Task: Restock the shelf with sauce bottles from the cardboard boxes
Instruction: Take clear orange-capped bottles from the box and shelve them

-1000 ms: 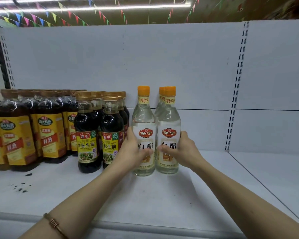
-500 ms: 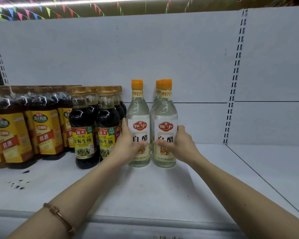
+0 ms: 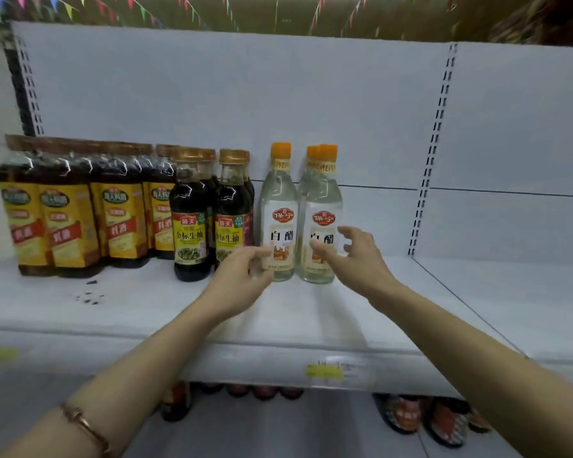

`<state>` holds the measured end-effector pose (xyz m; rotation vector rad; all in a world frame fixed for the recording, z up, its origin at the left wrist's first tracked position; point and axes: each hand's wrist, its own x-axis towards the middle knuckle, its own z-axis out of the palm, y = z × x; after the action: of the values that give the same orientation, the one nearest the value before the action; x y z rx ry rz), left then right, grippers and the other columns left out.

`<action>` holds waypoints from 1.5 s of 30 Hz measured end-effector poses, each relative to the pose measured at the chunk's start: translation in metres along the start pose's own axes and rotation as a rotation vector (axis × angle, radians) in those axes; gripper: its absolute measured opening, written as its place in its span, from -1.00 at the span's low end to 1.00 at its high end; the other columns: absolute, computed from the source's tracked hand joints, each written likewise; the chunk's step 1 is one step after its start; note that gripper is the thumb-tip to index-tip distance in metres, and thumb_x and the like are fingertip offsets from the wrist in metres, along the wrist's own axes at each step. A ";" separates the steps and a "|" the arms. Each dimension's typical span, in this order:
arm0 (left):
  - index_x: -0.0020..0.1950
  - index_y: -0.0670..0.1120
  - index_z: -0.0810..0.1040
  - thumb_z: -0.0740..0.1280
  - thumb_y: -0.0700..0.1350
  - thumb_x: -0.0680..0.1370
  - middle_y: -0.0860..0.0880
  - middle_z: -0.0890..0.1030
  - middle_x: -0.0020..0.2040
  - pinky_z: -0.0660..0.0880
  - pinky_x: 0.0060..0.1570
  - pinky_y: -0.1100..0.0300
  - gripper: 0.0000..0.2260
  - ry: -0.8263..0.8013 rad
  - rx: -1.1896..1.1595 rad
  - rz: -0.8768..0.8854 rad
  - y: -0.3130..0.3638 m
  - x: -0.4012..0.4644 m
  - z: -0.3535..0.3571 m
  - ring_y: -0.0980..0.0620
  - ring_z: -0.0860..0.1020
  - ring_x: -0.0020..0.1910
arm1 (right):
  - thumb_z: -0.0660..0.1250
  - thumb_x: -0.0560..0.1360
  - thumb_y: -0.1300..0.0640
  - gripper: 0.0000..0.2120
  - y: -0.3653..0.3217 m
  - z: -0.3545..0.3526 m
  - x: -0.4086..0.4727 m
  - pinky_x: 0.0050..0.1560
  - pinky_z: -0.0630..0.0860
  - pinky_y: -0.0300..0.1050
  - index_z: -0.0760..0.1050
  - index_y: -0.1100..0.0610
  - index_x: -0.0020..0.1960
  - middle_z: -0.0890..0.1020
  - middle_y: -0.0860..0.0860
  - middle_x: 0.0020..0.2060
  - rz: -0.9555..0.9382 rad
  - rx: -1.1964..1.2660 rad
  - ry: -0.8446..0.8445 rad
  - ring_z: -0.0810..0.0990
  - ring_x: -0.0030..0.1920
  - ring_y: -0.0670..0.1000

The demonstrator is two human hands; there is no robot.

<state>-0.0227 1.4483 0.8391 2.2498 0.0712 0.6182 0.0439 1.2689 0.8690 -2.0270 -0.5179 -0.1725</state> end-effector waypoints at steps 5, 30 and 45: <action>0.08 0.03 0.57 0.32 -0.18 0.56 0.10 0.56 0.09 0.41 -0.07 0.47 -0.85 0.089 -0.080 0.057 -0.009 -0.059 -0.023 0.23 0.52 0.05 | 0.36 0.52 -0.09 -0.62 -0.024 0.013 -0.065 0.22 0.50 -0.06 0.42 0.03 0.27 0.51 -0.07 0.21 -0.101 -0.013 -0.065 0.51 0.21 -0.07; 0.07 0.07 0.54 0.29 -0.14 0.58 0.16 0.58 0.00 0.40 -0.12 0.54 -0.86 0.320 0.365 -0.674 -0.083 -0.436 -0.173 0.29 0.53 -0.01 | 0.24 0.54 -0.22 -0.58 -0.110 0.242 -0.275 -0.08 0.43 -0.37 0.44 -0.01 0.29 0.57 -0.14 0.12 -0.355 0.120 -1.138 0.54 0.10 -0.17; 0.17 0.03 0.52 0.30 -0.10 0.59 -0.02 0.51 0.12 0.56 0.03 0.06 -0.83 0.069 0.322 -0.831 -0.222 -0.604 -0.333 0.07 0.54 0.04 | 0.20 0.58 -0.19 -0.50 -0.194 0.434 -0.417 -0.05 0.43 -0.24 0.34 0.05 0.41 0.51 -0.06 0.15 -0.293 -0.081 -1.264 0.51 0.00 -0.13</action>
<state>-0.6742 1.6829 0.6248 2.2180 1.1403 0.2291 -0.4544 1.6037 0.6716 -1.9217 -1.5826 0.9904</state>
